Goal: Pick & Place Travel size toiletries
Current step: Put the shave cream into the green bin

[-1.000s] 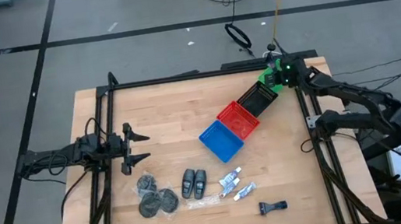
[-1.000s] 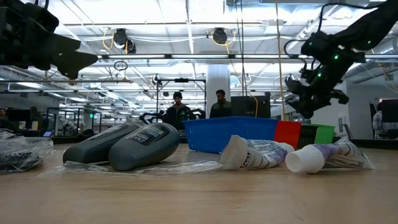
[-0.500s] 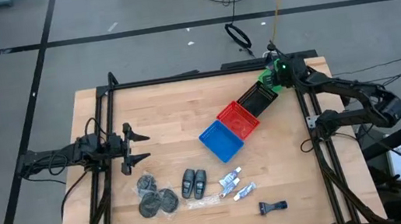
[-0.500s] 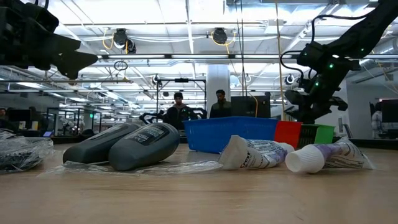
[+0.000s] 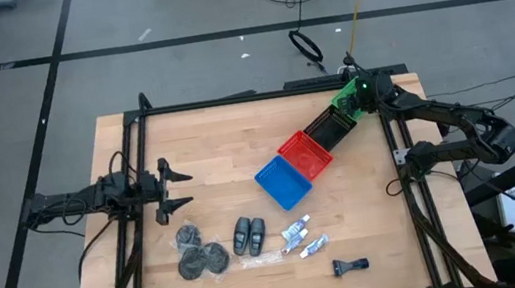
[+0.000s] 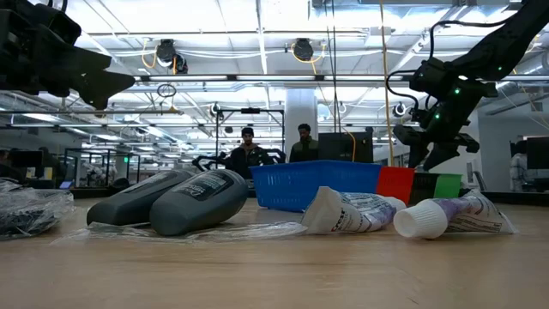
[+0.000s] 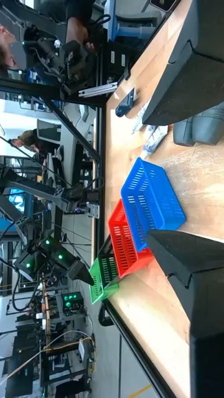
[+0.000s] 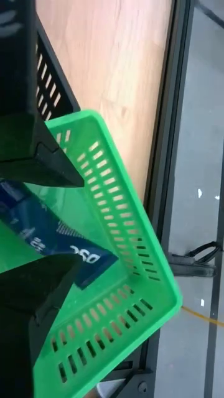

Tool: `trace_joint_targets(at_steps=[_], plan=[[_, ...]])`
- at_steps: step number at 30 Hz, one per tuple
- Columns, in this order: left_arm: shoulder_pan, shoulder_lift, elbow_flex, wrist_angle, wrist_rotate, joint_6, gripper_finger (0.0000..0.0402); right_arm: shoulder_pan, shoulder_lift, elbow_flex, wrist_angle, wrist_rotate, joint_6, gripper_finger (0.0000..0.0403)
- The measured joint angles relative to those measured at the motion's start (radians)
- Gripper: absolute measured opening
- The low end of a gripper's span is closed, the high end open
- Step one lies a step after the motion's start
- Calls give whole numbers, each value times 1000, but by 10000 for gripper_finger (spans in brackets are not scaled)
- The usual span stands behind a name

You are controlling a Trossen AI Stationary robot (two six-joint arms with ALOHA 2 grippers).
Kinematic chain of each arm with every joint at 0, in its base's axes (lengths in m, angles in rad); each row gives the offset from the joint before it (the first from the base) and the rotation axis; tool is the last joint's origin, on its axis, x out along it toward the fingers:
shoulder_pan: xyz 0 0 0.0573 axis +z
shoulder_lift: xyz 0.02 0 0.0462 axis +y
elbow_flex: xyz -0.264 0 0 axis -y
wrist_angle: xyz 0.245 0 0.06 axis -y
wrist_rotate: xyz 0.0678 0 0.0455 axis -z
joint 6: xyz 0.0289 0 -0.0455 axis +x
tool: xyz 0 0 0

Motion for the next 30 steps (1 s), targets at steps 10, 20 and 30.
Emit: trace_joint_targets(at_steps=[10, 20, 30], plan=[[0, 0, 0, 0, 0, 0, 283, 57, -84, 0, 12, -376, -33, 158], [0, 0, 0, 0, 0, 0, 283, 255, -193, 0, 152, -409, -12, 146], [0, 0, 0, 0, 0, 0, 283, 486, -196, 0, 244, -462, -6, 146]])
